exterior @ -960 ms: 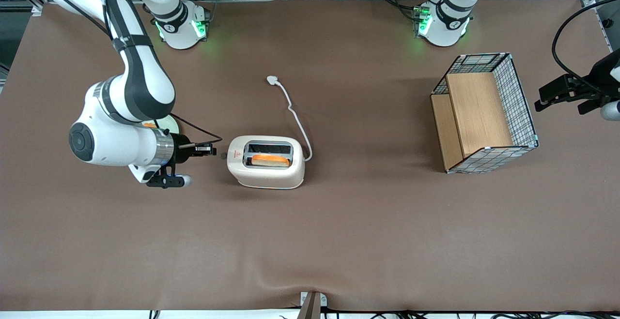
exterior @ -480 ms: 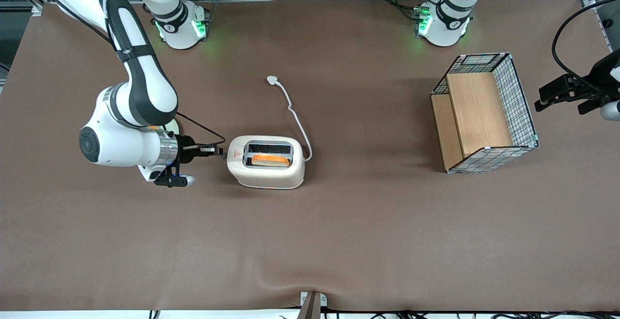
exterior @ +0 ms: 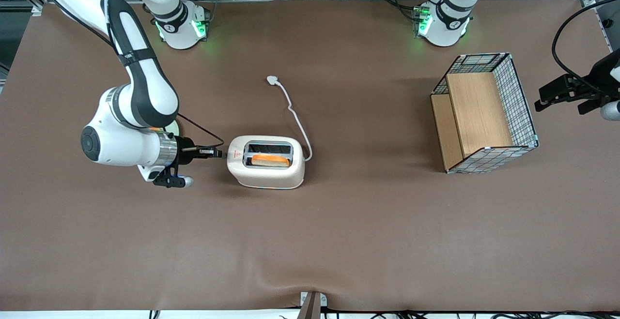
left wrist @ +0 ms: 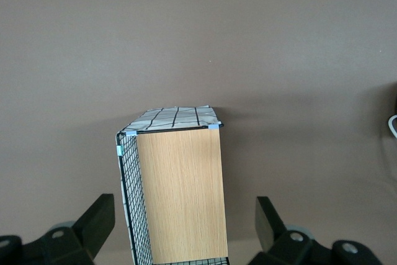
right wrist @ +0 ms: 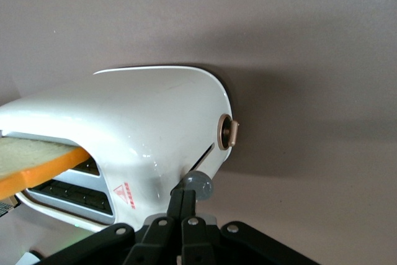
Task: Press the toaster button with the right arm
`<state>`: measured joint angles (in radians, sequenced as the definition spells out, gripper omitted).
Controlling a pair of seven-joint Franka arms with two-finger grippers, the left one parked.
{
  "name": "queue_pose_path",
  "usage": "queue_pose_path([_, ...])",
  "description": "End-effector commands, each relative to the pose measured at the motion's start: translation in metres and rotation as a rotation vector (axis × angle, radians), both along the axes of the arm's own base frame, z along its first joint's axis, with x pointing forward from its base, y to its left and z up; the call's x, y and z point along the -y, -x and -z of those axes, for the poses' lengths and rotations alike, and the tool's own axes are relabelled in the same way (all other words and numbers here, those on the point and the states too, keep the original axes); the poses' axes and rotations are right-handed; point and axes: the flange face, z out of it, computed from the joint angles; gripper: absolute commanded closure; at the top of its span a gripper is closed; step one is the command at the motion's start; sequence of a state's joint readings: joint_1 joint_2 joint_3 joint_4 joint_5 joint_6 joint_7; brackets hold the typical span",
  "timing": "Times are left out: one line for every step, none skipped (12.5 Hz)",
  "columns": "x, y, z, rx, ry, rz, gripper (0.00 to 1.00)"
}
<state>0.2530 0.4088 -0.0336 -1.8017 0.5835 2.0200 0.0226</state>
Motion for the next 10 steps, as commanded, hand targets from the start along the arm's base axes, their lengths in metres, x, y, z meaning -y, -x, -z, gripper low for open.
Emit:
queue_pose_path([0.001, 0.002, 0.011, 0.001, -0.021, 0.005, 1.00])
queue_pose_path([0.001, 0.002, 0.012, 0.000, -0.021, 0.005, 1.00])
queue_pose_path([0.000, 0.003, 0.019, -0.012, -0.018, 0.004, 1.00])
queue_pose_path([0.000, 0.004, 0.025, -0.021, -0.016, 0.004, 1.00])
queue_pose_path([0.000, 0.004, 0.028, -0.026, -0.015, 0.004, 1.00])
queue_pose_path([0.000, 0.004, 0.030, -0.030, -0.014, 0.003, 1.00])
queue_pose_path([0.000, 0.004, 0.032, -0.031, -0.014, 0.000, 1.00])
queue_pose_path([0.001, 0.004, 0.036, -0.031, -0.016, -0.011, 1.00])
queue_pose_path([0.003, 0.004, 0.039, -0.033, -0.018, -0.012, 1.00])
queue_pose_path([0.004, 0.004, 0.043, -0.036, -0.018, -0.018, 1.00])
